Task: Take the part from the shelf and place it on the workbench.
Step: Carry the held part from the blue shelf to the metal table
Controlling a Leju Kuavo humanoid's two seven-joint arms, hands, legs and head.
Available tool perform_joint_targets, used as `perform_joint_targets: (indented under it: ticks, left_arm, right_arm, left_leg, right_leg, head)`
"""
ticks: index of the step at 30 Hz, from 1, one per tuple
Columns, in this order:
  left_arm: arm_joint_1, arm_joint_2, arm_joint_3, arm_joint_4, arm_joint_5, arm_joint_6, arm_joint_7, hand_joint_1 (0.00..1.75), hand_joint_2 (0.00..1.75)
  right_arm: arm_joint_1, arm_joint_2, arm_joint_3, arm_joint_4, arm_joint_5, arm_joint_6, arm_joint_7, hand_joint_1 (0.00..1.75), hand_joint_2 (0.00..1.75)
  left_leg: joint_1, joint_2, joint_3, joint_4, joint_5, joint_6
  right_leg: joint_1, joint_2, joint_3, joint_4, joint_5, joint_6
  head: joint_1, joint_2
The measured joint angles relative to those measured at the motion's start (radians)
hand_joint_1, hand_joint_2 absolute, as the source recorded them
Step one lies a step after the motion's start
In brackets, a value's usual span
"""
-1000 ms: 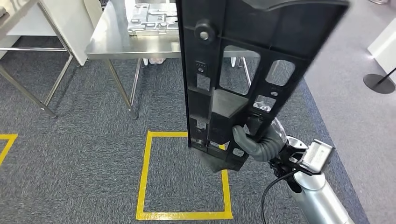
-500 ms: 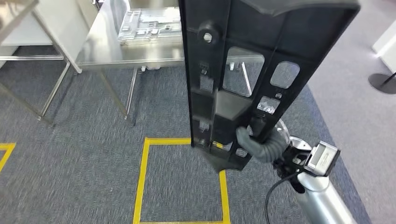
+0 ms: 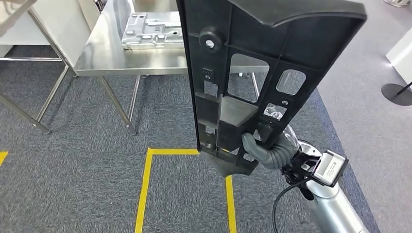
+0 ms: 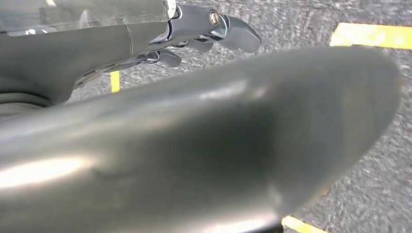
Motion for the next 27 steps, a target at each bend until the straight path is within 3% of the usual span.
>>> perform_joint_targets:
  ticks: [3, 4, 5, 7, 9, 10, 13, 15, 16, 18, 19, 20, 21, 23, 24, 25, 27]
  left_arm:
    - [0.000, -0.002, 0.000, 0.000, 0.001, 0.000, 0.000, 0.00, 0.00]
    - [0.001, -0.003, 0.000, 0.000, 0.001, 0.000, 0.000, 0.00, 0.00]
    - [0.002, -0.004, 0.000, 0.000, 0.001, 0.000, 0.000, 0.00, 0.00]
    - [0.004, -0.007, -0.001, 0.000, 0.001, -0.001, 0.000, 0.00, 0.00]
    - [0.004, -0.007, -0.001, 0.000, 0.002, -0.001, 0.001, 0.00, 0.00]
    - [0.003, -0.006, -0.001, 0.000, 0.002, -0.001, 0.001, 0.00, 0.00]
    - [0.002, -0.006, -0.001, 0.000, 0.002, -0.001, 0.002, 0.00, 0.00]
    - [0.001, -0.006, -0.002, 0.000, 0.002, -0.001, 0.004, 0.00, 0.00]
    - [0.000, -0.006, -0.002, 0.000, 0.002, -0.001, 0.005, 0.00, 0.00]
    - [0.000, -0.006, -0.002, 0.000, 0.003, 0.000, 0.006, 0.00, 0.00]
    - [0.001, -0.006, -0.002, 0.000, 0.003, 0.001, 0.006, 0.00, 0.00]
    - [0.002, -0.006, -0.003, 0.000, 0.003, 0.001, 0.007, 0.00, 0.00]
    - [0.003, -0.006, -0.004, 0.000, 0.003, 0.001, 0.007, 0.00, 0.00]
    - [0.005, -0.004, -0.005, 0.000, 0.003, 0.001, 0.007, 0.00, 0.00]
    - [0.004, -0.002, -0.005, 0.000, 0.003, 0.001, 0.007, 0.00, 0.00]
    - [0.003, -0.001, -0.006, 0.000, 0.003, 0.001, 0.007, 0.00, 0.00]
    - [0.002, 0.001, -0.007, 0.000, 0.002, 0.001, 0.007, 0.00, 0.00]
  right_arm:
    - [0.007, 0.001, -0.003, 0.000, 0.008, -0.002, 0.005, 1.75, 1.75]
    - [0.010, 0.001, -0.003, 0.000, 0.010, -0.002, 0.008, 1.75, 1.75]
    - [0.012, 0.001, -0.003, 0.000, 0.013, -0.002, 0.010, 1.75, 1.75]
    - [0.013, 0.001, -0.003, 0.000, 0.015, -0.002, 0.013, 1.75, 1.75]
    - [0.012, 0.001, -0.003, 0.000, 0.014, -0.001, 0.014, 1.75, 1.75]
    - [0.012, 0.001, -0.003, 0.000, 0.013, -0.001, 0.014, 1.75, 1.75]
    - [0.012, 0.001, -0.004, -0.001, 0.008, 0.001, 0.014, 1.75, 1.75]
    - [0.010, 0.001, -0.006, -0.004, 0.002, 0.003, 0.013, 1.75, 1.75]
    - [0.010, 0.001, -0.007, -0.005, 0.000, 0.004, 0.012, 1.75, 1.75]
    - [0.011, 0.001, -0.008, -0.006, -0.003, 0.005, 0.011, 1.75, 1.75]
    - [0.012, 0.001, -0.008, -0.006, -0.004, 0.005, 0.011, 1.75, 1.75]
    - [0.013, 0.001, -0.008, -0.006, -0.004, 0.006, 0.011, 1.75, 1.75]
    - [0.013, 0.001, -0.008, -0.006, -0.004, 0.006, 0.011, 1.75, 1.75]
    - [0.013, 0.001, -0.008, -0.007, -0.004, 0.006, 0.010, 1.75, 1.75]
    - [0.013, 0.001, -0.009, -0.008, -0.005, 0.006, 0.010, 1.75, 1.75]
    - [0.013, 0.001, -0.009, -0.009, -0.005, 0.006, 0.009, 1.75, 1.75]
    - [0.014, 0.001, -0.010, -0.011, -0.005, 0.006, 0.009, 1.75, 1.75]
  left_leg:
    - [0.001, -0.010, 0.009, -0.002, -0.010, 0.004]
    - [0.002, -0.013, 0.014, 0.000, -0.015, 0.003]
    - [0.004, -0.017, 0.020, 0.002, -0.022, 0.000]
    - [0.009, -0.022, 0.034, 0.010, -0.038, -0.009]
    - [0.009, -0.025, 0.040, 0.021, -0.056, -0.024]
    - [0.008, -0.026, 0.039, 0.023, -0.062, -0.031]
    - [0.010, -0.026, 0.043, 0.020, -0.070, -0.050]
    - [0.013, -0.015, 0.029, 0.063, -0.096, -0.059]
    - [0.013, -0.009, 0.005, 0.114, -0.121, -0.061]
    - [0.013, -0.002, -0.075, 0.258, -0.174, -0.063]
    - [0.012, -0.002, -0.107, 0.306, -0.181, -0.061]
    - [0.011, -0.002, -0.123, 0.319, -0.167, -0.057]
    - [0.009, -0.002, -0.116, 0.287, -0.134, -0.050]
    - [0.001, 0.000, -0.060, 0.150, -0.054, -0.029]
    - [-0.005, 0.002, -0.035, 0.092, -0.031, -0.020]
    - [-0.010, 0.003, -0.019, 0.056, -0.021, -0.013]
    - [-0.018, 0.004, -0.012, 0.038, -0.024, -0.007]
  right_leg:
    - [-0.014, 0.003, -0.117, 0.198, -0.070, 0.017]
    - [-0.020, 0.003, -0.147, 0.235, -0.068, 0.022]
    - [-0.024, 0.003, -0.158, 0.233, -0.046, 0.026]
    - [-0.034, 0.003, -0.124, 0.119, 0.044, 0.035]
    - [-0.036, 0.008, -0.081, 0.005, 0.098, 0.035]
    - [-0.036, 0.011, -0.073, -0.019, 0.102, 0.030]
    - [-0.031, 0.014, -0.070, -0.024, 0.094, 0.004]
    - [-0.031, 0.012, -0.059, -0.030, 0.090, -0.010]
    - [-0.030, 0.010, -0.054, -0.031, 0.087, -0.016]
    - [-0.024, 0.006, -0.047, -0.032, 0.080, -0.024]
    - [-0.020, 0.005, -0.043, -0.031, 0.076, -0.026]
    - [-0.016, 0.005, -0.037, -0.031, 0.072, -0.028]
    - [-0.012, 0.005, -0.030, -0.032, 0.067, -0.030]
    - [-0.006, 0.005, -0.014, -0.033, 0.057, -0.030]
    - [-0.004, 0.005, -0.009, -0.033, 0.053, -0.028]
    - [-0.005, 0.005, -0.006, -0.034, 0.050, -0.024]
    - [-0.008, 0.004, -0.005, -0.039, 0.047, -0.013]
  head:
    - [0.000, 0.000]
    - [0.000, 0.000]
    - [0.000, 0.000]
    - [0.001, 0.000]
    - [0.003, 0.000]
    - [0.002, 0.000]
    - [-0.003, 0.000]
    - [-0.006, 0.000]
    - [-0.008, 0.000]
    - [-0.010, 0.000]
    - [-0.010, 0.000]
    - [-0.010, 0.000]
    - [-0.010, 0.000]
    - [-0.009, 0.000]
    - [-0.007, 0.000]
    - [-0.006, 0.000]
    - [-0.004, 0.000]
